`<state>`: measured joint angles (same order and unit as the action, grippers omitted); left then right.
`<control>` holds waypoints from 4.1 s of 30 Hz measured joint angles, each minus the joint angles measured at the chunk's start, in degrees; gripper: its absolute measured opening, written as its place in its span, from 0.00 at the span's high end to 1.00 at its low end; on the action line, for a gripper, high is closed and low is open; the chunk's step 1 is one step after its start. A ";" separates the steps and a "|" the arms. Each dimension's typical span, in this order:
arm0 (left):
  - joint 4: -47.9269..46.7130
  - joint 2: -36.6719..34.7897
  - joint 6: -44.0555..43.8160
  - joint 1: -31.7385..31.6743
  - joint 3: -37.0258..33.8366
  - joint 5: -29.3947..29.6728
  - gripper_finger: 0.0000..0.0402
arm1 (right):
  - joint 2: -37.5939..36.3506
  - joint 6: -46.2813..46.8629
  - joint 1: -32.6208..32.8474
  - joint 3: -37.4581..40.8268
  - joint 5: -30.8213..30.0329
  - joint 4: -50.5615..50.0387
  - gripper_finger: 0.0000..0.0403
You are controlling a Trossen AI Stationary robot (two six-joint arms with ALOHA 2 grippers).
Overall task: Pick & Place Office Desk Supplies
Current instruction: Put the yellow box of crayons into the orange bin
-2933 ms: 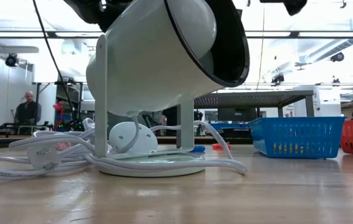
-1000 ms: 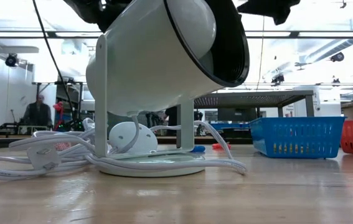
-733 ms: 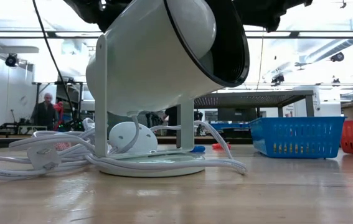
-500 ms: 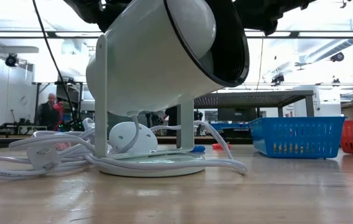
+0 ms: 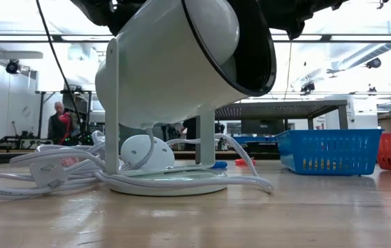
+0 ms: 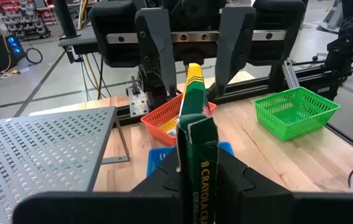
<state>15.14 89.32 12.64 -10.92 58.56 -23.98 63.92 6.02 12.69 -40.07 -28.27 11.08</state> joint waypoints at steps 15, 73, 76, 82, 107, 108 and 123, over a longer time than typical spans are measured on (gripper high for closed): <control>-0.01 -0.02 0.00 0.00 0.03 -0.05 0.88 | -0.04 -0.81 0.00 0.00 -0.20 -0.14 0.96; -2.36 -0.02 -2.35 0.39 -0.01 0.00 0.25 | -14.95 8.90 2.58 -0.47 -0.02 -17.12 0.96; -2.45 -0.02 -2.34 0.39 -0.01 -0.01 0.24 | -17.16 14.45 3.88 -3.75 -0.16 -27.04 0.96; -2.78 -0.02 -2.32 0.39 -0.01 0.00 0.25 | -15.23 36.23 4.72 -16.48 -0.15 -59.75 0.96; -3.48 -0.02 -2.19 0.42 -0.01 0.00 0.25 | 2.45 74.18 4.67 -28.63 27.92 -101.10 0.96; -3.48 -0.02 -2.19 0.42 -0.01 0.01 0.25 | 2.13 74.18 4.68 -27.45 28.39 -101.01 0.96; -3.48 -0.02 -2.19 0.42 -0.01 0.01 0.26 | -2.95 75.06 4.68 -12.42 33.07 -100.20 0.95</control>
<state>11.66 89.30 10.46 -10.50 58.54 -23.97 60.97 81.08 17.37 -52.49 4.80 -89.12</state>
